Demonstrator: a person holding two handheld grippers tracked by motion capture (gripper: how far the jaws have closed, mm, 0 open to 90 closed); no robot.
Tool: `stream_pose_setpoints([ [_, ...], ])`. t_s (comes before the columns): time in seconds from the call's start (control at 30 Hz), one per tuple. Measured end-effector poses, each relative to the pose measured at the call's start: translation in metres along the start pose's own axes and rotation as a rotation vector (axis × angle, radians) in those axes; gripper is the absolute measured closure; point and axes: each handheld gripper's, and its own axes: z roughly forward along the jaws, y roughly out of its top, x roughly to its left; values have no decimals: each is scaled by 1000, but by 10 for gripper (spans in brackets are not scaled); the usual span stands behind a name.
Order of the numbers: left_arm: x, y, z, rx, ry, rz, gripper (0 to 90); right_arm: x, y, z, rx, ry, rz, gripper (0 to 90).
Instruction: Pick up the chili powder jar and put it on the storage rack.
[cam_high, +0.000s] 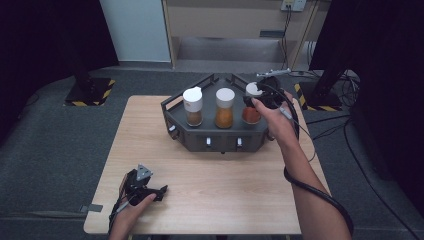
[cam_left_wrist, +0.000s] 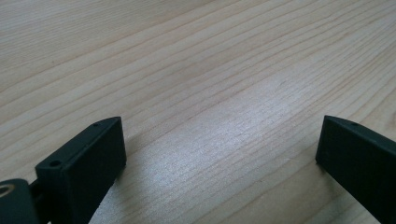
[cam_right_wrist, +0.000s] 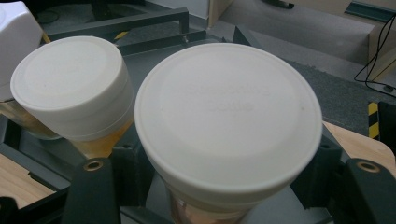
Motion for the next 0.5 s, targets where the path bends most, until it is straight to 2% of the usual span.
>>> stream_pose_setpoints([
  [0.5, 0, 0, 0, 0, 0, 0, 0, 0, -6, 6, 3, 7, 10, 346],
])
